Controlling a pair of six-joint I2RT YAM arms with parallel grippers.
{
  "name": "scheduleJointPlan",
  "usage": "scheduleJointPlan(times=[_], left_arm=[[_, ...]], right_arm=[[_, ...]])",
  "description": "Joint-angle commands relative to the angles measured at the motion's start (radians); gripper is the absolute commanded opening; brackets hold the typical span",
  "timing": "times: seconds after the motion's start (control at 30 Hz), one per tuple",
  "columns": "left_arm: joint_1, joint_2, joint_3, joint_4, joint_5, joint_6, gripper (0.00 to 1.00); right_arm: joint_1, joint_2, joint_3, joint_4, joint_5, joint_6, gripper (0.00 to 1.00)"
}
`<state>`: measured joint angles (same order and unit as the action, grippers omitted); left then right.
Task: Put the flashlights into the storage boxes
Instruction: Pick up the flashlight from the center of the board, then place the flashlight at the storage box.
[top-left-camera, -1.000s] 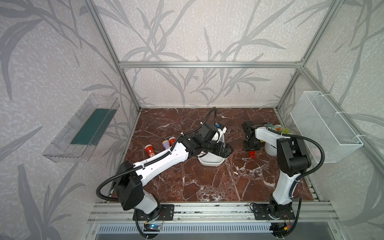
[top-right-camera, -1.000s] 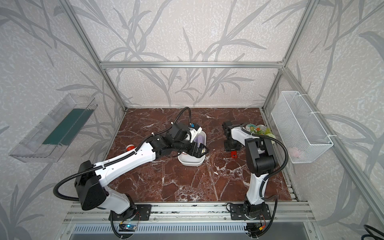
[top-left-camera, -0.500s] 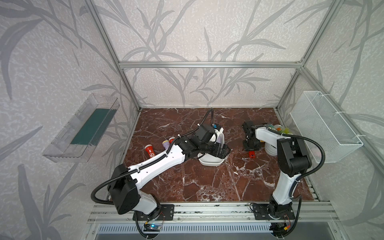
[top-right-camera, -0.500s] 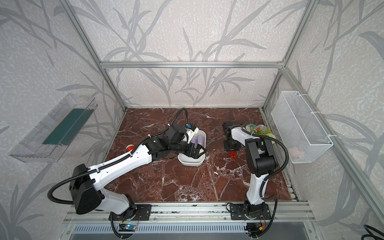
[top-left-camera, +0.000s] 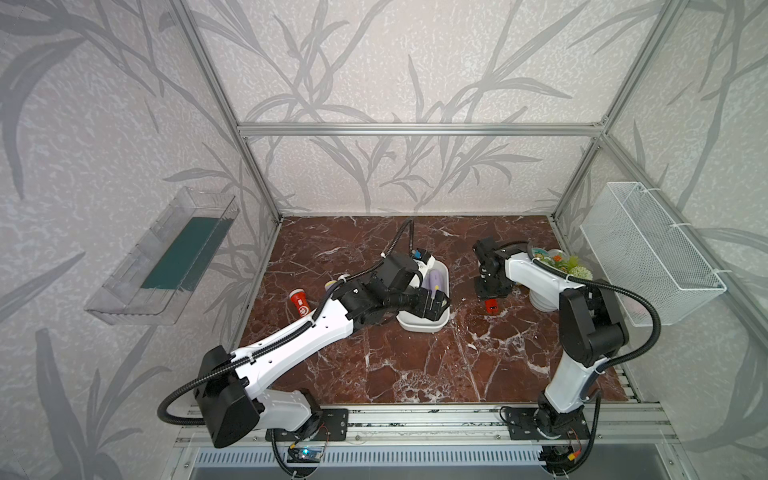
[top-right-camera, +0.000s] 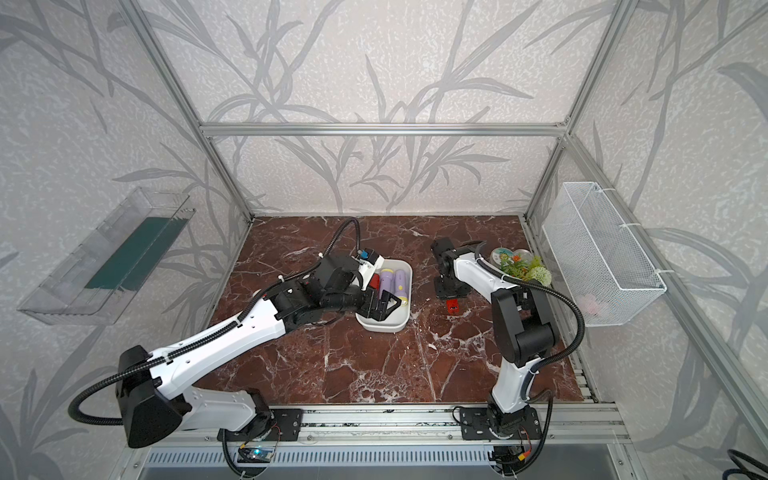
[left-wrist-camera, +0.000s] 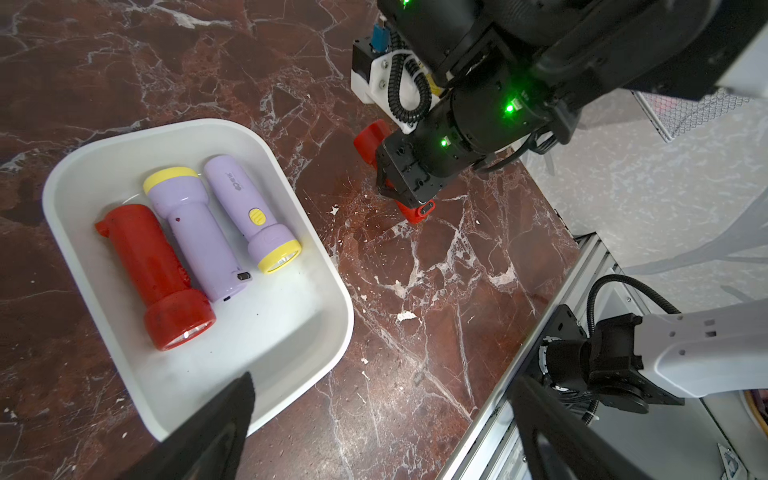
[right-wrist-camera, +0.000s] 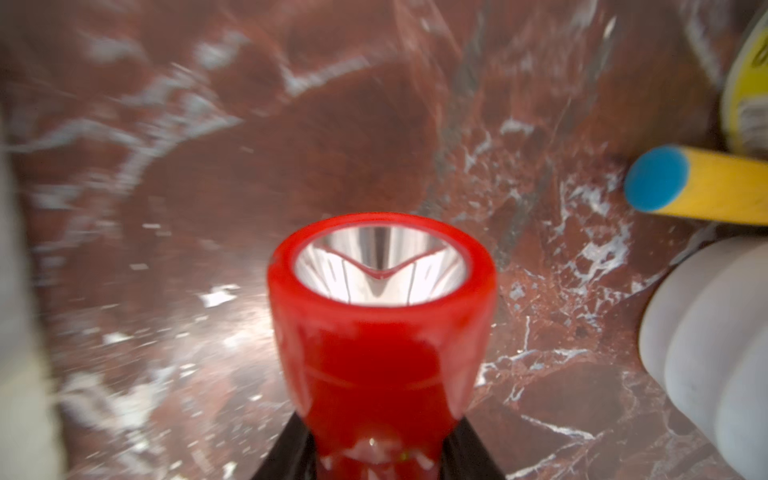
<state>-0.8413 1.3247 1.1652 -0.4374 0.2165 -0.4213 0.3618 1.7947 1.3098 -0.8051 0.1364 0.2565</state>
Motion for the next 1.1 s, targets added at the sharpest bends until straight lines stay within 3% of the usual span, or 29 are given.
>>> scheduleJointPlan(times=[0.0,0.4,1.07], left_arm=[[0.006,-0.043,-0.023,-0.03,-0.038,0.003,0.99],[0.007,-0.215,-0.113,-0.101,-0.118,-0.008,0.99],[0.007,-0.433,-0.189,-0.239,-0.212,-0.032,0.99]], right_arm=[[0.041,-0.07,0.07,-0.054,-0.026,0.023,0.38],[0.154,-0.061,0.193,-0.005,-0.13,0.086,0.38],[0.274,0.135,0.306,0.058,-0.166,0.154,0.38]])
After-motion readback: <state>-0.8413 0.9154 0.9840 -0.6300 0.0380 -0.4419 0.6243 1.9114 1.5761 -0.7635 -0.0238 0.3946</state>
